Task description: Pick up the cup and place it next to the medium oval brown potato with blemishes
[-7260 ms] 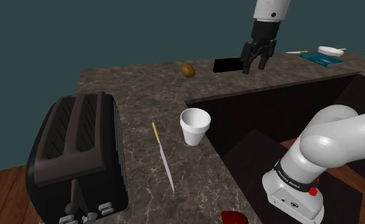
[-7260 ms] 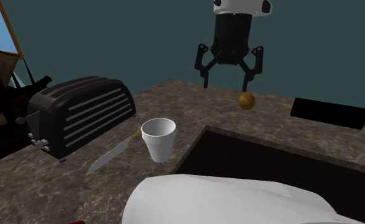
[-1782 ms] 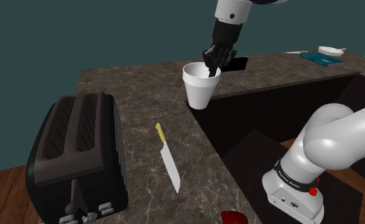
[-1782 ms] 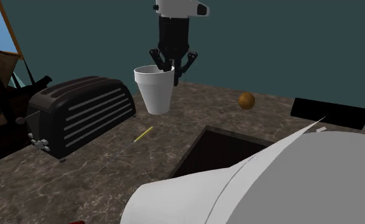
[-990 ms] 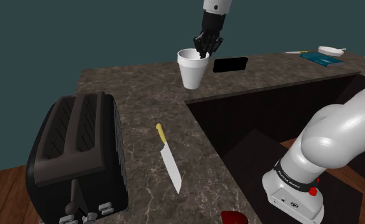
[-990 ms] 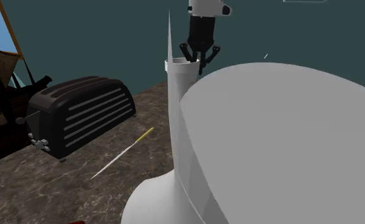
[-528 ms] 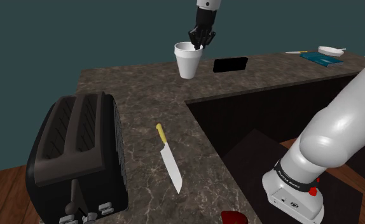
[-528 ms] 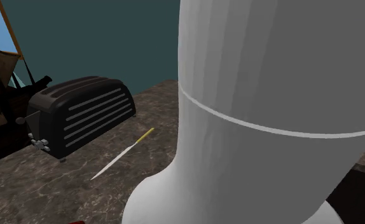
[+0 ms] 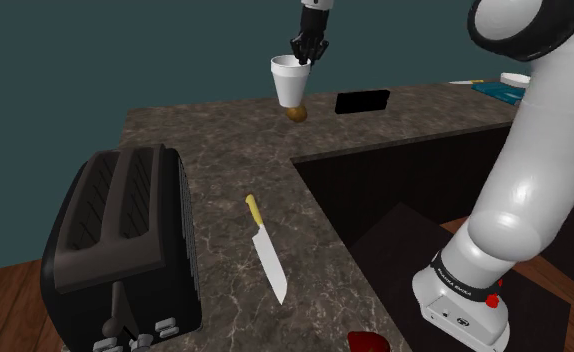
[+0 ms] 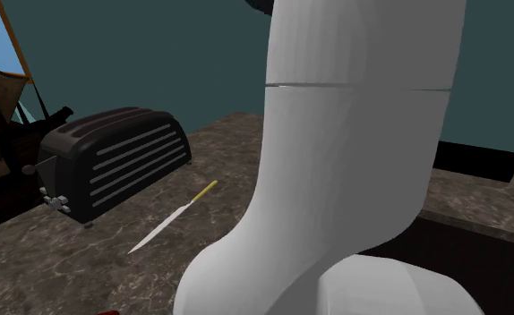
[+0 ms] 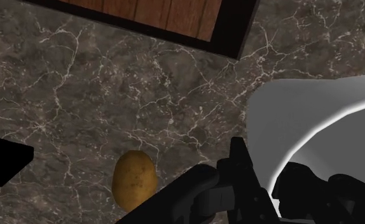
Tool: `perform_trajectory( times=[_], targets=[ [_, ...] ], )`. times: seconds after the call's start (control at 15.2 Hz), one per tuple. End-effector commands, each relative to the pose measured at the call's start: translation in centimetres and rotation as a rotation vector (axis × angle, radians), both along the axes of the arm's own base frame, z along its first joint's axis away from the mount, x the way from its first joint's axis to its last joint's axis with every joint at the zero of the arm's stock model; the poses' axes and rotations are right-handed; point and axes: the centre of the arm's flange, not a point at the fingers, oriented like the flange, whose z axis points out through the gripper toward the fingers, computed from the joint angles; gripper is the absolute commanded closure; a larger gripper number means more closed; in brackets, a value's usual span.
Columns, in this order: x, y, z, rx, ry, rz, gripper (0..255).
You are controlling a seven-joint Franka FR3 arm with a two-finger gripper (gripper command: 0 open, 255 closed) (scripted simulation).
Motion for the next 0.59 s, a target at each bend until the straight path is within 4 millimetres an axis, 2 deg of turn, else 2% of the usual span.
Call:
perform_trajectory(
  times=[0.0,0.13,0.2,0.53],
  targets=[
    [2.0,-1.6,-0.1,-0.001,-0.001,0.001,255],
    [4.2,-3.0,-0.1,-0.001,-0.001,0.001,255],
    [6.0,-4.2,-0.1,-0.001,-0.001,0.001,255],
    [6.0,-4.2,-2.8,-0.001,-0.001,0.001,255]
  ],
)
